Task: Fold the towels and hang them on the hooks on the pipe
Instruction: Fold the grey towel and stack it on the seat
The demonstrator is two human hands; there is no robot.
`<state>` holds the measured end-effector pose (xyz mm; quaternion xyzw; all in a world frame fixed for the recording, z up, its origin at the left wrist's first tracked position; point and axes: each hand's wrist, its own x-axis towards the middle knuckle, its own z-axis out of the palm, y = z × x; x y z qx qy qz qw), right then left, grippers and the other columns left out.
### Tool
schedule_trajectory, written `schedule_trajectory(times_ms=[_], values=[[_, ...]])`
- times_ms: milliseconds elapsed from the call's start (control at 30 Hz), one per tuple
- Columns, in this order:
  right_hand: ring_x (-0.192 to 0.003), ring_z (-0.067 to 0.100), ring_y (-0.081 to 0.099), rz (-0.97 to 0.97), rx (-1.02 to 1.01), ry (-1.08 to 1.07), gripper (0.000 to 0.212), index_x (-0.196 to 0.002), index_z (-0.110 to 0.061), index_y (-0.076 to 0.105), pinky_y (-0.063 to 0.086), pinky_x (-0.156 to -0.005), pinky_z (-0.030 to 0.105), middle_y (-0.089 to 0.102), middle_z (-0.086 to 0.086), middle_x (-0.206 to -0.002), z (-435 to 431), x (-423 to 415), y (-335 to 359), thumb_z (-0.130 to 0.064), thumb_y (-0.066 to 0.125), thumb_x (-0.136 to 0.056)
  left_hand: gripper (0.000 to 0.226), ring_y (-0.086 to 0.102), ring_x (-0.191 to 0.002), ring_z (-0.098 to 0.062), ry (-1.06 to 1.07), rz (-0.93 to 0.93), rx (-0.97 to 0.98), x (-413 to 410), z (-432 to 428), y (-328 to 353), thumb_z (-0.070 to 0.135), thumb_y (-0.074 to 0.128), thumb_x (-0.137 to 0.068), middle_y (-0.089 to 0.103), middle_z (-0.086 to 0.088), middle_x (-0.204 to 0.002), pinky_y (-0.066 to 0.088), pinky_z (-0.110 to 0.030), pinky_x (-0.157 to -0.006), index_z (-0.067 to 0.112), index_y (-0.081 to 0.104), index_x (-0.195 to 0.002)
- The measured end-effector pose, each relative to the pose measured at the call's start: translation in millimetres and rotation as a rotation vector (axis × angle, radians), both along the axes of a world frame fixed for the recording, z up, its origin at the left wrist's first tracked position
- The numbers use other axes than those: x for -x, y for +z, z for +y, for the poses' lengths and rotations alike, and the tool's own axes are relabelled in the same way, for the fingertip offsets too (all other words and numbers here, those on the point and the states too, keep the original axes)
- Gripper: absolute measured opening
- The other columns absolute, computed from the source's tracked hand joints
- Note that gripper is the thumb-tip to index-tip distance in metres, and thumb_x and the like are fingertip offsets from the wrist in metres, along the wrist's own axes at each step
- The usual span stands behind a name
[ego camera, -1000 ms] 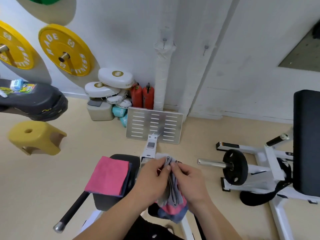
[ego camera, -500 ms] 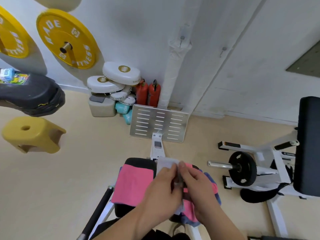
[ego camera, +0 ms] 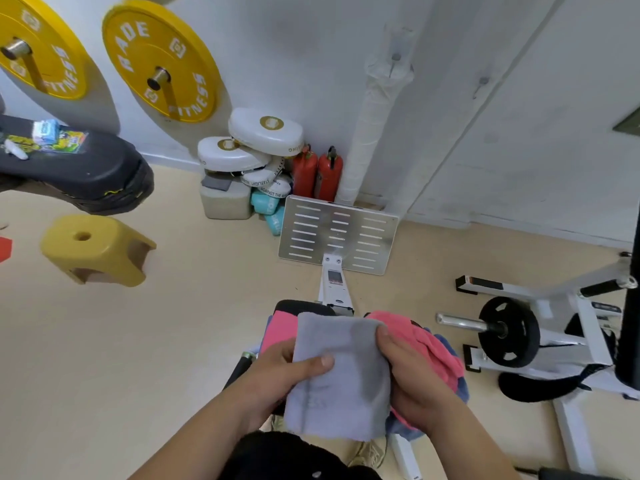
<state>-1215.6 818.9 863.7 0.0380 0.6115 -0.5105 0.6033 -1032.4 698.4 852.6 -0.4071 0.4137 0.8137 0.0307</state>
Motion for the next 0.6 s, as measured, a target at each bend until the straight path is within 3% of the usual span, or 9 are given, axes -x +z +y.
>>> schedule_trajectory(times_ms=[33, 133, 200, 267, 367, 433, 533, 600], values=[[-0.099, 0.027, 0.078, 0.014, -0.038, 0.027, 0.044, -0.125, -0.012, 0.068, 0.062, -0.074, 0.035, 0.078, 0.013, -0.114, 0, -2, -12, -0.044, 0.044, -0.108, 0.037, 0.075, -0.106, -0.028, 0.011, -0.027, -0.023, -4, 1, -4, 0.026, 0.080, -0.088, 0.078, -0.010, -0.115, 0.062, -0.036, -0.084, 0.010, 0.073, -0.120], [-0.108, 0.032, 0.072, 0.184, -0.243, 0.186, 0.038, -0.122, -0.030, 0.071, 0.062, -0.087, 0.055, 0.078, 0.002, -0.114, -2, -13, -47, -0.052, 0.045, -0.105, 0.025, 0.077, -0.102, -0.027, 0.053, -0.189, -0.009, -13, 4, -22, 0.023, 0.074, -0.093, 0.080, -0.007, -0.108, 0.061, -0.042, -0.092, 0.014, 0.076, -0.116], [-0.100, 0.028, 0.073, 0.220, -0.317, 0.282, 0.037, -0.114, -0.029, 0.072, 0.064, -0.079, 0.050, 0.076, 0.000, -0.111, -5, -20, -63, -0.052, 0.044, -0.103, 0.022, 0.078, -0.096, -0.025, 0.033, -0.274, 0.007, -16, 2, -31, 0.021, 0.070, -0.093, 0.081, -0.004, -0.103, 0.062, -0.041, -0.089, 0.019, 0.076, -0.113], [-0.098, 0.026, 0.073, 0.210, -0.311, 0.315, 0.037, -0.115, -0.023, 0.070, 0.063, -0.071, 0.042, 0.074, 0.002, -0.113, -11, -23, -75, -0.050, 0.052, -0.096, 0.020, 0.077, -0.081, -0.024, 0.065, -0.343, 0.002, -16, -5, -35, 0.018, 0.065, -0.089, 0.081, -0.002, -0.091, 0.063, -0.036, -0.074, 0.015, 0.076, -0.106], [-0.097, 0.020, 0.075, 0.282, -0.188, 0.330, 0.020, -0.106, -0.023, 0.074, 0.061, -0.076, 0.041, 0.078, 0.001, -0.109, -28, -20, -76, -0.018, 0.060, -0.093, 0.008, 0.059, -0.058, -0.020, 0.146, -0.405, 0.086, -13, -27, -40, 0.012, 0.060, -0.082, 0.065, -0.003, -0.070, 0.047, -0.026, -0.058, 0.013, 0.067, -0.084], [-0.090, 0.015, 0.075, 0.380, -0.144, 0.331, 0.026, -0.099, -0.022, 0.074, 0.060, -0.081, 0.039, 0.079, -0.002, -0.101, -42, -17, -75, -0.003, 0.057, -0.094, 0.011, 0.063, -0.064, -0.022, 0.185, -0.424, 0.204, -8, -42, -47, 0.013, 0.060, -0.078, 0.069, -0.003, -0.078, 0.049, -0.031, -0.058, 0.014, 0.068, -0.086], [-0.096, 0.019, 0.075, 0.449, -0.155, 0.301, 0.018, -0.105, -0.022, 0.070, 0.062, -0.090, 0.045, 0.078, 0.001, -0.105, -57, -18, -89, -0.011, 0.060, -0.095, 0.027, 0.073, -0.083, -0.022, 0.158, -0.480, 0.378, -3, -56, -59, 0.018, 0.067, -0.078, 0.075, -0.003, -0.094, 0.060, -0.034, -0.063, 0.025, 0.067, -0.105], [-0.095, 0.016, 0.071, 0.491, -0.200, 0.300, 0.014, -0.104, -0.026, 0.065, 0.061, -0.084, 0.038, 0.074, -0.001, -0.102, -59, -24, -104, -0.015, 0.060, -0.096, 0.031, 0.071, -0.084, -0.016, 0.065, -0.512, 0.479, -5, -58, -76, 0.022, 0.070, -0.081, 0.073, 0.002, -0.096, 0.056, -0.028, -0.062, 0.027, 0.063, -0.111]])
